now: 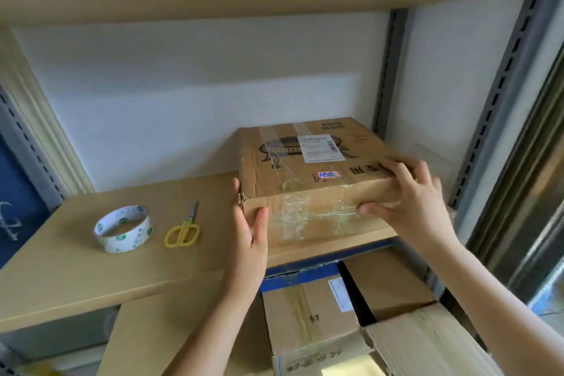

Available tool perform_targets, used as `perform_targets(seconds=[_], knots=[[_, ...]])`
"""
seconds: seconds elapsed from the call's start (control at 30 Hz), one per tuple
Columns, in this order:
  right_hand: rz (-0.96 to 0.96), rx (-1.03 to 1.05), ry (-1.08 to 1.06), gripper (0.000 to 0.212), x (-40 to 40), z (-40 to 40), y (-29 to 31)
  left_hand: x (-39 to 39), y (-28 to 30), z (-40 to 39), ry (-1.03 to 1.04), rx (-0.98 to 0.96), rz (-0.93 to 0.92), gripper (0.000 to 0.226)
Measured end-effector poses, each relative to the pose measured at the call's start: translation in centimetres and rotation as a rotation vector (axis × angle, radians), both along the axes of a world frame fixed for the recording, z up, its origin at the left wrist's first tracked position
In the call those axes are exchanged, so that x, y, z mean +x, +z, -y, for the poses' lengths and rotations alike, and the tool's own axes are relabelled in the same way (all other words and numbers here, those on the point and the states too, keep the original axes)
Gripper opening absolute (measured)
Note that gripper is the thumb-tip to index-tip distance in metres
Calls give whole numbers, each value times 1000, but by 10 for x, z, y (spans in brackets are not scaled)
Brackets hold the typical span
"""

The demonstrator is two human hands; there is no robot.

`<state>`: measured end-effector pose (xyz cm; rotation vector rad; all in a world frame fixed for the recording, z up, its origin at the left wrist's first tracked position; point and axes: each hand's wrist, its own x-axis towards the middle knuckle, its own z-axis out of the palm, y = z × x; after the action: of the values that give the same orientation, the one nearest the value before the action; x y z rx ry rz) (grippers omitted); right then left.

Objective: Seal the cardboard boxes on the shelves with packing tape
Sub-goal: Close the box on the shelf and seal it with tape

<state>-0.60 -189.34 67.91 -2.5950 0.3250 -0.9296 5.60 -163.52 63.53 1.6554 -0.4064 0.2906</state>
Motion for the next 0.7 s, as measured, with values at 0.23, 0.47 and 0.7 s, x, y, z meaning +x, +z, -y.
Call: perform_targets(seconds=[0.23,0.47,0.7], knots=[[8,15,4,93,4,6,-3,-3,3,16,104,38,124,76],[-187,-156,-62,96,3,22,1,7,6,-47,-242,160,1,81],[180,-178,99,70,-6,-42,37,54,8,-102,510,974,92,54]])
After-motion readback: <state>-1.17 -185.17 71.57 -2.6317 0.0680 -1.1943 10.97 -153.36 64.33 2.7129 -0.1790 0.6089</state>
